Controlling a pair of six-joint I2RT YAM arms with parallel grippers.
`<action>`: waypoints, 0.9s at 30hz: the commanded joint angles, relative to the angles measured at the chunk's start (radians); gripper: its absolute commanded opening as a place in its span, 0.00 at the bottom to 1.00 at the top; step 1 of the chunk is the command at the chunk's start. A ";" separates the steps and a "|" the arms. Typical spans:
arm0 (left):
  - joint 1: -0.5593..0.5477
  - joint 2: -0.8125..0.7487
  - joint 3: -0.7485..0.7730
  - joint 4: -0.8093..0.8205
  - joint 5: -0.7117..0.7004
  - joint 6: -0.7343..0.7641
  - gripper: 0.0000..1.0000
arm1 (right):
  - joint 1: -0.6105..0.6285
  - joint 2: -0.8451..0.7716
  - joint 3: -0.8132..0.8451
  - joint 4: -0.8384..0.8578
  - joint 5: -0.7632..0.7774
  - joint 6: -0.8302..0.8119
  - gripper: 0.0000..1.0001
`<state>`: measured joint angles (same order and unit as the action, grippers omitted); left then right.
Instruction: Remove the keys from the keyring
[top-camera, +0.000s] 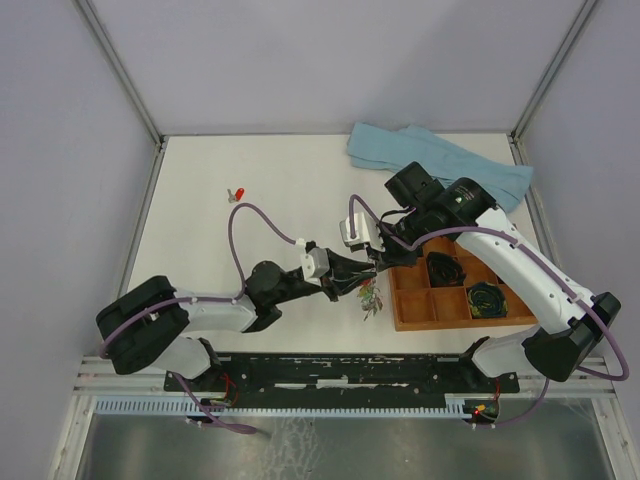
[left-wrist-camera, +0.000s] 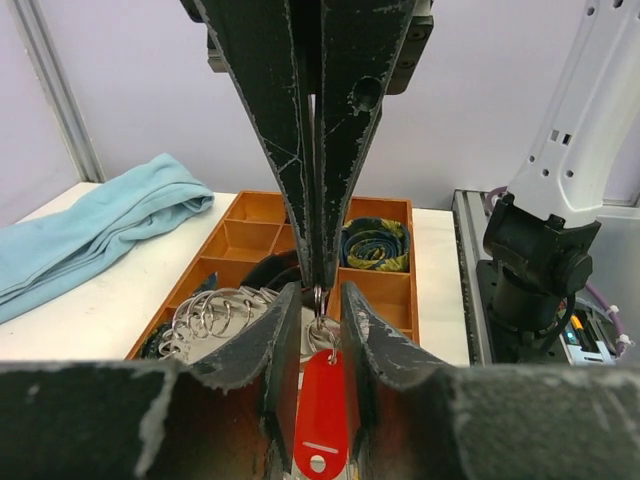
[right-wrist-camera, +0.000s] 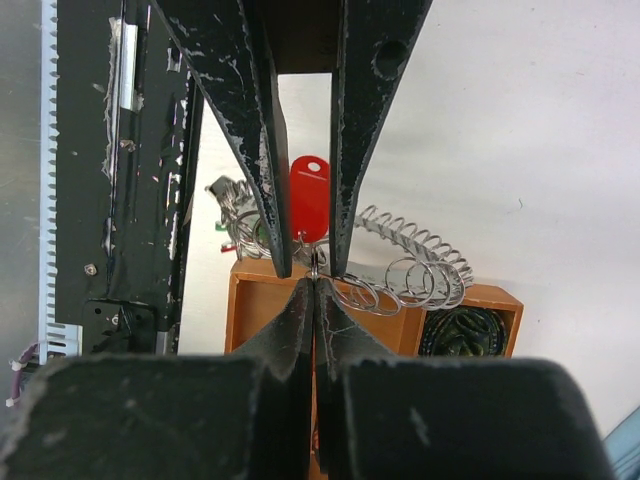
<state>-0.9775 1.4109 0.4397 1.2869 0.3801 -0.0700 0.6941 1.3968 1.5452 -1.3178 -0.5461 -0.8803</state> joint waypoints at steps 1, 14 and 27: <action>-0.003 0.015 0.043 0.022 0.035 0.004 0.27 | 0.006 -0.024 0.012 0.018 -0.040 -0.014 0.01; -0.003 0.011 0.071 -0.067 0.051 0.024 0.14 | 0.006 -0.027 0.011 0.017 -0.042 -0.014 0.01; -0.001 -0.023 0.057 -0.095 0.020 0.039 0.03 | 0.006 -0.025 0.012 0.015 -0.044 -0.017 0.01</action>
<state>-0.9775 1.4189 0.4778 1.1931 0.4175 -0.0666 0.6941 1.3964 1.5440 -1.3399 -0.5453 -0.8810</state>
